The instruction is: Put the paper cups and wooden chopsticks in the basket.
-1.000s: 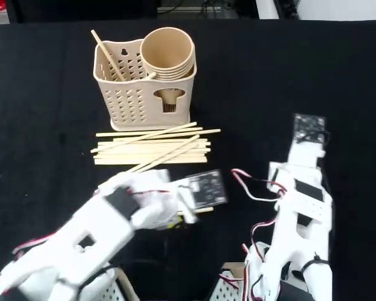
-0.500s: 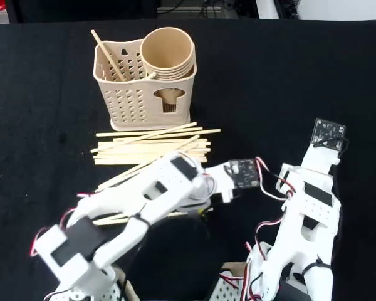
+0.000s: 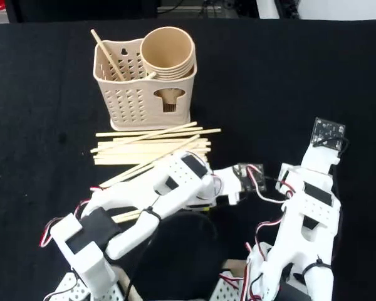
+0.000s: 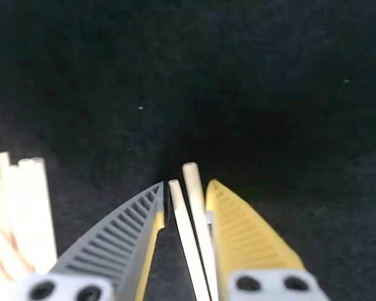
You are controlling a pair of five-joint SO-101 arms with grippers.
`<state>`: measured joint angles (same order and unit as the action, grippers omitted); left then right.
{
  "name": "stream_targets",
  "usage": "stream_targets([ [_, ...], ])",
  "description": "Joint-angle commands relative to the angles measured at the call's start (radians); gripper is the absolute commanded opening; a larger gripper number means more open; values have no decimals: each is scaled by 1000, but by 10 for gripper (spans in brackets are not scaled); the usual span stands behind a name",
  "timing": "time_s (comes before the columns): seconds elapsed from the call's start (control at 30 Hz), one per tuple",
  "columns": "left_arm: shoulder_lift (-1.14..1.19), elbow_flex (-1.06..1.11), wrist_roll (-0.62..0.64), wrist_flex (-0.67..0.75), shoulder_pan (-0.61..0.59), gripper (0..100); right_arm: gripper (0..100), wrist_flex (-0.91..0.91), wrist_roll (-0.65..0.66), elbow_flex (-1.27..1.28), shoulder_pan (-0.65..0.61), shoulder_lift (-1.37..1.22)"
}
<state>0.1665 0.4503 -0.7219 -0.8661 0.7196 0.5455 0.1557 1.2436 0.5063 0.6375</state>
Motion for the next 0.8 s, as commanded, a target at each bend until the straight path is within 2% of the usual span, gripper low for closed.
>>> stream_targets([
  [0.0, 6, -54, -5, -60, 12, 85, 18, 9, -3, -64, -15, 27],
  [0.17, 8, -71, -5, -112, 24, 31, 18, 8, -3, -64, -15, 27],
  [0.4, 6, -64, -5, -115, 25, 29, 18, 8, -3, -62, -15, 27],
  [0.6, -17, -140, -5, -282, 25, 29, 18, 6, -3, -62, -15, 25],
  [0.77, -64, -147, -5, -324, 19, 29, 18, 5, -3, -62, -15, 25],
])
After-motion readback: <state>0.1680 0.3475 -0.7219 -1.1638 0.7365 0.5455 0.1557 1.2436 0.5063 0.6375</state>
